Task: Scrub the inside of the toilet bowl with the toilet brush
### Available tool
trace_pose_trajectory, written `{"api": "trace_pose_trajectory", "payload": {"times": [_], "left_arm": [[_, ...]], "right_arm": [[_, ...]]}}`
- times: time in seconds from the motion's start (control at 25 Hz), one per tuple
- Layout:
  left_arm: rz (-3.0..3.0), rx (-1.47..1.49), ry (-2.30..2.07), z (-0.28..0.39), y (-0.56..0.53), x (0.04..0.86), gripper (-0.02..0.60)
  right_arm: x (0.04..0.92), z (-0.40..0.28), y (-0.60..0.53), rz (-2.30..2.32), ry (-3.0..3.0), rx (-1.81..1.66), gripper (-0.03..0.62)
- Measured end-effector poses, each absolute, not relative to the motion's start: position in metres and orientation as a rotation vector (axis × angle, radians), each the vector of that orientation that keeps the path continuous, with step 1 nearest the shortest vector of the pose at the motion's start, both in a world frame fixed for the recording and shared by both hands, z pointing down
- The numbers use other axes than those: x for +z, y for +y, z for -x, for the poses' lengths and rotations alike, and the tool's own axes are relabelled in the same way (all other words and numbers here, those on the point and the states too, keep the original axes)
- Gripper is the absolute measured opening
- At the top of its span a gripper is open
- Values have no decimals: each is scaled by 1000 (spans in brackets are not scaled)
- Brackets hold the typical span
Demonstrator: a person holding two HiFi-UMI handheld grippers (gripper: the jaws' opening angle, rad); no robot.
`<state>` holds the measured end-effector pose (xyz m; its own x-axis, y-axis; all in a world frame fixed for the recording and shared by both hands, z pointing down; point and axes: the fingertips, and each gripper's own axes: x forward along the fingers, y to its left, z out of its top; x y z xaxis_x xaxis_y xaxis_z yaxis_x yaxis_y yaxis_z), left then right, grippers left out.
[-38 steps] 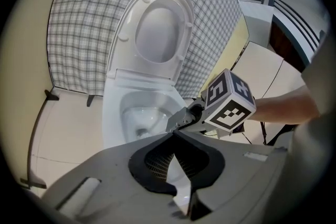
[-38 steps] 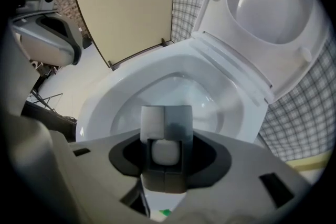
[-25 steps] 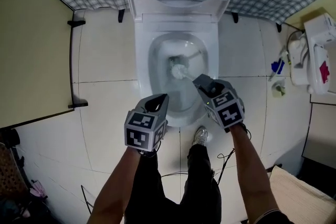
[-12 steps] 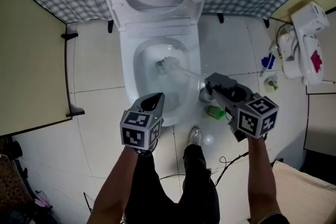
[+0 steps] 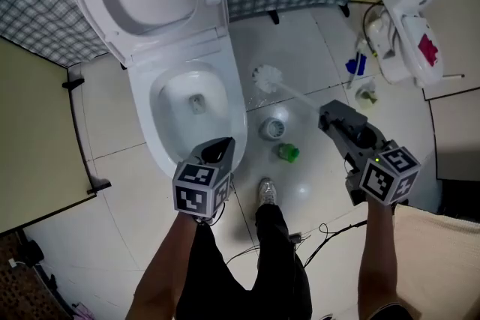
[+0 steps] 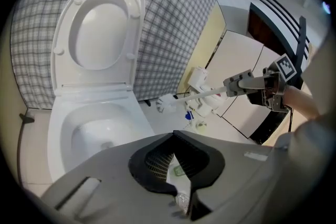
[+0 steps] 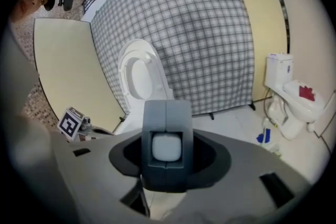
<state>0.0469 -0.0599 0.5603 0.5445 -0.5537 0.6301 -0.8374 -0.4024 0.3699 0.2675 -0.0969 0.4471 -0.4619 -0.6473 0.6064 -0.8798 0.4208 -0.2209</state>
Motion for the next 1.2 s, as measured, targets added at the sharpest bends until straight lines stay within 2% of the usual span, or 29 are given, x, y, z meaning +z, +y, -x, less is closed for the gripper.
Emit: {"api": "trace_pose_trajectory", "payload": {"times": [0.16,0.6,1.2], "left_arm": [[-2107,584,-1069,-63,-54,575,8],[-2054,654,-1045,-77,-45,611,8],[-1972,634,-1038,-83,-10,638,8]], "right_arm": [[497,-307,-85,-1344,-2102,758,189],[694,-317,-62,-1110,-1772,725,189],[796,-280,-81,-888,-1657,646,189]]}}
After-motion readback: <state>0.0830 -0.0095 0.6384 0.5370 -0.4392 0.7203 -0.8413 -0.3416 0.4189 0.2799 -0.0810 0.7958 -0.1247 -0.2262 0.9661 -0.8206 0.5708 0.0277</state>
